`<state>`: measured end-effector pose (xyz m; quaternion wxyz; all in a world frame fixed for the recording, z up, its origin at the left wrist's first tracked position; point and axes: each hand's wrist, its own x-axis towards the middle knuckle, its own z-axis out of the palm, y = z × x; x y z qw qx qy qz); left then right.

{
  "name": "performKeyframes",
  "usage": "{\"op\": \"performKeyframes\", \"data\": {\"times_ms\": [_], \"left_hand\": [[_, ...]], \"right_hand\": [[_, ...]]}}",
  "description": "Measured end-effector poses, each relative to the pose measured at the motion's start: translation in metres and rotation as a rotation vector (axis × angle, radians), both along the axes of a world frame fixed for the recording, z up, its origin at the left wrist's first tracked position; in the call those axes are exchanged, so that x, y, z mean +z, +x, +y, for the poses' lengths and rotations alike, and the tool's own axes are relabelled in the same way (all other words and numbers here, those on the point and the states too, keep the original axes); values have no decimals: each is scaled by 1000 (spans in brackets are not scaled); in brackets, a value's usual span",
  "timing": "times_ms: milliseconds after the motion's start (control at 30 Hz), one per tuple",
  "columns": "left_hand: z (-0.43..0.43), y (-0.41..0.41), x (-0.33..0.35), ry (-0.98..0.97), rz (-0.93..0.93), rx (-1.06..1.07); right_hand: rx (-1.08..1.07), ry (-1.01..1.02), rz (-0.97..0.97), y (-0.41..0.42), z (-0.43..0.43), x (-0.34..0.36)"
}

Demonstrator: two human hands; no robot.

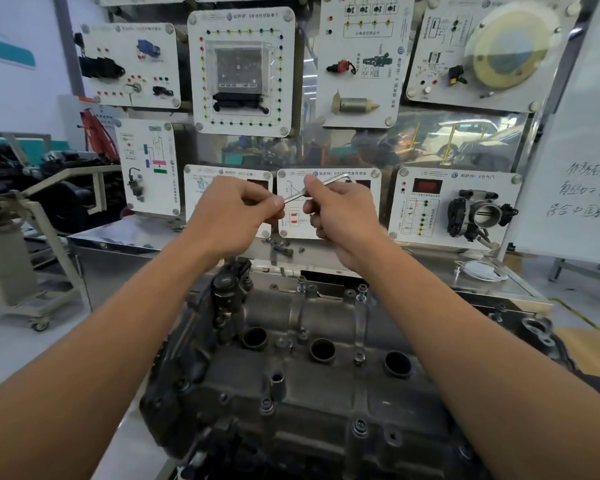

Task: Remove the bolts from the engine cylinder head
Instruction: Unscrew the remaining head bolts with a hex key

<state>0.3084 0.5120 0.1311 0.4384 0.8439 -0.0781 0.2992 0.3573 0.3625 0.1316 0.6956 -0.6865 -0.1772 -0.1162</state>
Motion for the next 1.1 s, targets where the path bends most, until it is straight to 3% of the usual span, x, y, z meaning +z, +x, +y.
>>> {"op": "performKeyframes", "data": {"times_ms": [133, 300, 500, 733, 1100], "left_hand": [[24, -3, 3, 226, 124, -50], [44, -3, -9, 120, 284, -118], [46, -3, -28, -16, 224, -148], [49, -5, -28, -37, 135, -92], [52, -1, -41, -62, 144, -66]], "right_hand": [[-42, -315, -390, -2, 23, -2], [92, -673, -513, 0, 34, -28], [98, -600, -506, 3, 41, -32], [54, -551, -562, 4, 50, -29], [95, -647, -588, 5, 53, -26]]}}
